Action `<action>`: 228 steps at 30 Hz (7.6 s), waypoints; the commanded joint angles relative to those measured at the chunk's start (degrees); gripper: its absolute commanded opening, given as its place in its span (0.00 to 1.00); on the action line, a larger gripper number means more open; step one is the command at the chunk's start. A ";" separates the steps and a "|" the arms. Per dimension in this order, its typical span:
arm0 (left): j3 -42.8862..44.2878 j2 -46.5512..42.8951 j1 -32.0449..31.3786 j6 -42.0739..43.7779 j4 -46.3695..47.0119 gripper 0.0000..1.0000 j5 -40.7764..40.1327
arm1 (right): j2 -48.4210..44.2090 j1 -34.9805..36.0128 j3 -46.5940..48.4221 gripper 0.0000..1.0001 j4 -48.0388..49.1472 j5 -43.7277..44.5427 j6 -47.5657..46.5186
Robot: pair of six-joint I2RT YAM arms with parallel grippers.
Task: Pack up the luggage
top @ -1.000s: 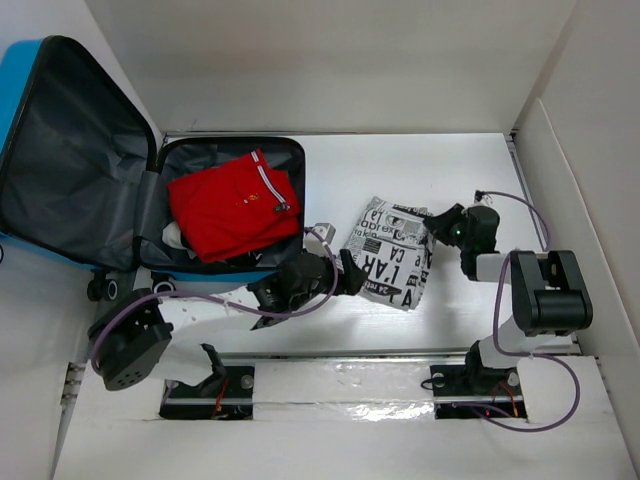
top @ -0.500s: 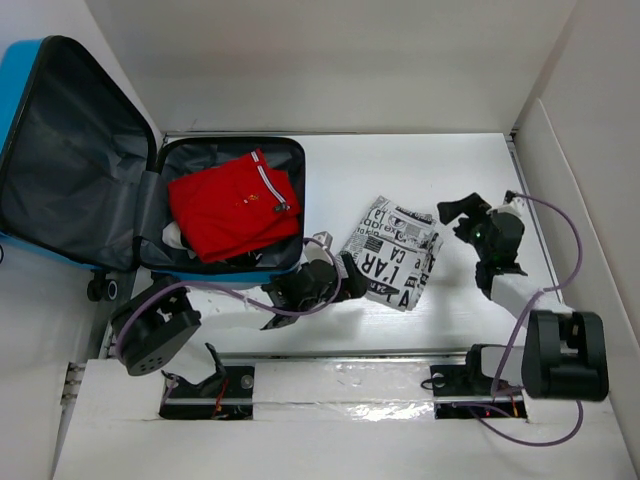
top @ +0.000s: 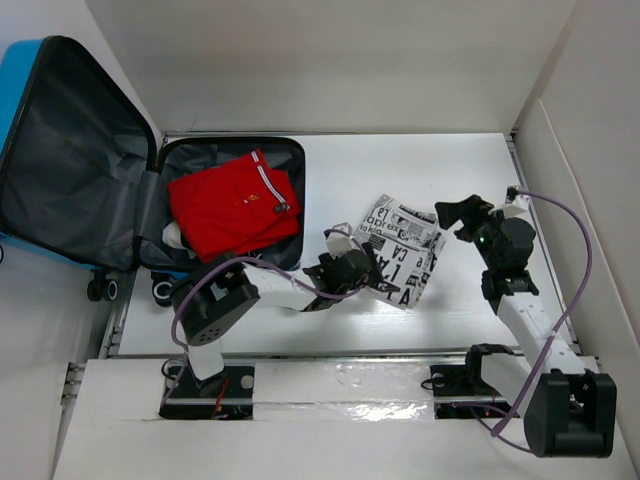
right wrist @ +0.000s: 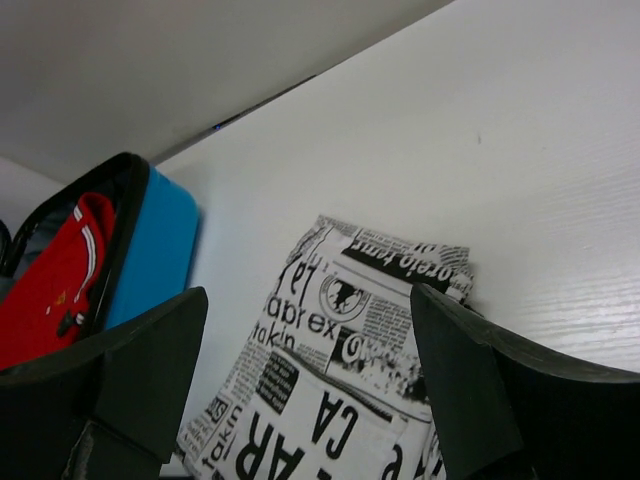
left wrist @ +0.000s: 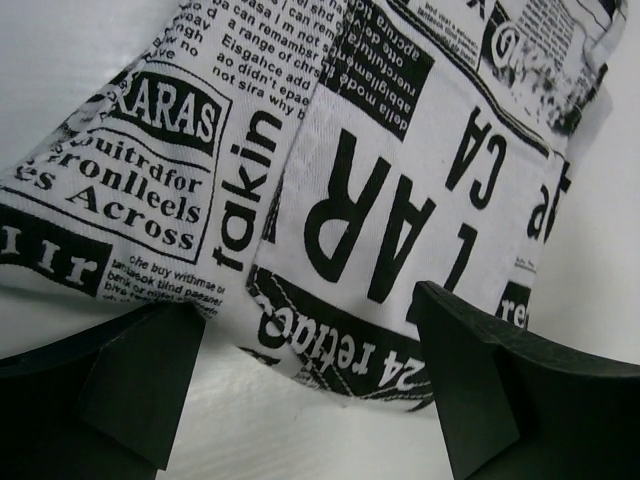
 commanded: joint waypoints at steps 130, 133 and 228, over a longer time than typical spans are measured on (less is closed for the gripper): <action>-9.12 -45.77 35.00 81.77 -0.52 0.00 -56.40 | 6.97 14.99 9.25 0.82 -5.32 -12.14 -12.85; -9.04 -48.94 26.90 71.85 -10.63 0.00 -57.11 | 8.91 14.99 9.60 0.82 -5.06 -12.49 -12.76; -15.11 -44.09 54.29 10.19 2.97 0.09 28.26 | 13.30 16.56 15.22 0.35 -15.43 6.67 -19.35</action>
